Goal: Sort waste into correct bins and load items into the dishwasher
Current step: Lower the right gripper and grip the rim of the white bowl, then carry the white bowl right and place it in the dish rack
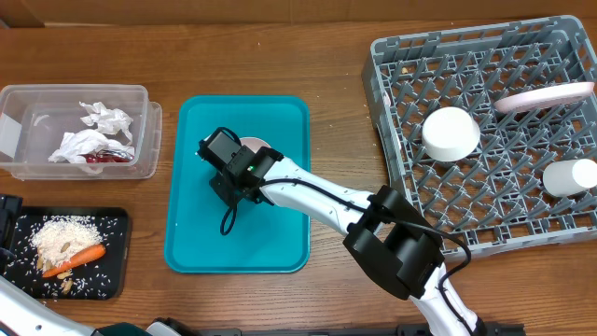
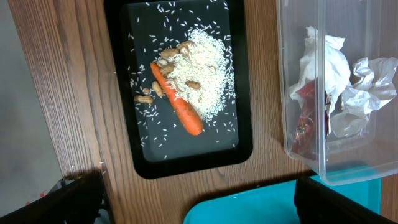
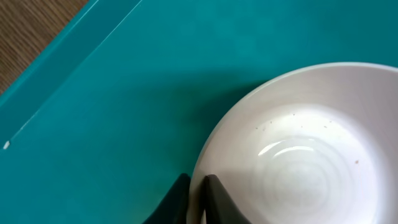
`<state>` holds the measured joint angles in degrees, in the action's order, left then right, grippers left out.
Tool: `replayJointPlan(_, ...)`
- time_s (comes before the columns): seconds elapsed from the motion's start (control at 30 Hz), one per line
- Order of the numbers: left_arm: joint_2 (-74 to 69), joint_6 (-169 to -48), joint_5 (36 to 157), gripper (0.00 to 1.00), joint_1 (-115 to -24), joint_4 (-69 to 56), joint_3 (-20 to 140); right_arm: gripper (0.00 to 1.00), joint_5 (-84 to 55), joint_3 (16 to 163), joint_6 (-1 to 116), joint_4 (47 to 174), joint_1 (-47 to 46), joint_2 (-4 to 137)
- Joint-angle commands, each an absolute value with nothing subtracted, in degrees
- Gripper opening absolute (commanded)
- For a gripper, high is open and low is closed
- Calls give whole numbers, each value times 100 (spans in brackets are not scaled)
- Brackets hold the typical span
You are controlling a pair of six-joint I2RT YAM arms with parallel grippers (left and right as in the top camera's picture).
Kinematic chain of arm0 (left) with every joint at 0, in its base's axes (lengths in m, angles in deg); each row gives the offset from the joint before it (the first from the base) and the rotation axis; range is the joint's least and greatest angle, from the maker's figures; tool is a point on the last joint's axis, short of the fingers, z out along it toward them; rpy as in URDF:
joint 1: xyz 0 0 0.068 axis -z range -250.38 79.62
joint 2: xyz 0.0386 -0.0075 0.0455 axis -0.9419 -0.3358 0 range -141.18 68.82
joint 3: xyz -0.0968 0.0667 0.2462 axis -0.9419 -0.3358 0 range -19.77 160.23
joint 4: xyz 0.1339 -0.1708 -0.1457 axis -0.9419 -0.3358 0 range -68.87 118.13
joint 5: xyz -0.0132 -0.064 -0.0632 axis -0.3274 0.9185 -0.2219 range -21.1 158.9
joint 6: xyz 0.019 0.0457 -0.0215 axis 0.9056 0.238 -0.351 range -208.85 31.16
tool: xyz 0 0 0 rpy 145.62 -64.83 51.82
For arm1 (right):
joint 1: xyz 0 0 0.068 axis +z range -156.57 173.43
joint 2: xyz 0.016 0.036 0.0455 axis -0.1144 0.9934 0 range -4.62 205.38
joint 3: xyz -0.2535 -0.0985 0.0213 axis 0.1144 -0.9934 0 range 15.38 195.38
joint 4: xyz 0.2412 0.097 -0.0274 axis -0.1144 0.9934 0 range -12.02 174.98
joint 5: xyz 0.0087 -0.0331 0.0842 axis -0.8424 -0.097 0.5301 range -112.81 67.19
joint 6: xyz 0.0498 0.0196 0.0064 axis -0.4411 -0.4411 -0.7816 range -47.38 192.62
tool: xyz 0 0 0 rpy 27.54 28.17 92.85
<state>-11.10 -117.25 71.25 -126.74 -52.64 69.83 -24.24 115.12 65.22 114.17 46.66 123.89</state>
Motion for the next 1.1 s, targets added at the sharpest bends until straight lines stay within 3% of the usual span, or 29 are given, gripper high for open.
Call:
replayJointPlan(0.0,-1064,-11760,7147,100,-12694,-5262,6994,4,-2422,11670,6371,11406,4629,12125)
replayJointPlan(0.33,-1064,-11760,7149,100,-12694,-5260,6994,4,-2426,11672,5969,11432,4513,11331)
replayJointPlan(0.5,-1064,-11760,7147,100,-12694,-5260,6994,4,-2350,11672,5582,11478,3825,10393)
replayJointPlan(0.77,-1064,-11760,7149,100,-12694,-5262,6994,4,-1438,11670,5261,11570,1886,9845)
replayJointPlan(1.07,-1062,-11760,7147,100,-12694,-5262,6994,4,2192,11659,4977,10665,-748,9978)
